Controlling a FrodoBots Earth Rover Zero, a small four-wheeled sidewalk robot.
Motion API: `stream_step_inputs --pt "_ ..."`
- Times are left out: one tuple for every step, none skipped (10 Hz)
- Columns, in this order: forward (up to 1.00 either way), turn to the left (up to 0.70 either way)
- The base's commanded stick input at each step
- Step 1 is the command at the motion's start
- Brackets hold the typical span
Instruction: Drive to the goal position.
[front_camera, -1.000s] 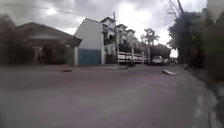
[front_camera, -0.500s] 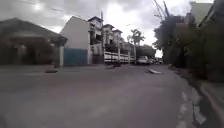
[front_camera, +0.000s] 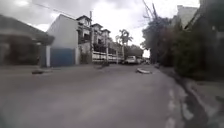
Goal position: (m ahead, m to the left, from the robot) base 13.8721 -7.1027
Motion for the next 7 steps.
stream_step_inputs --pt "0.00 -0.70" --pt "0.00 -0.70" --pt "0.00 -0.70" --pt "0.00 -0.70" --pt "0.00 -0.63" --pt "0.00 -0.52" --pt "0.08 0.00"
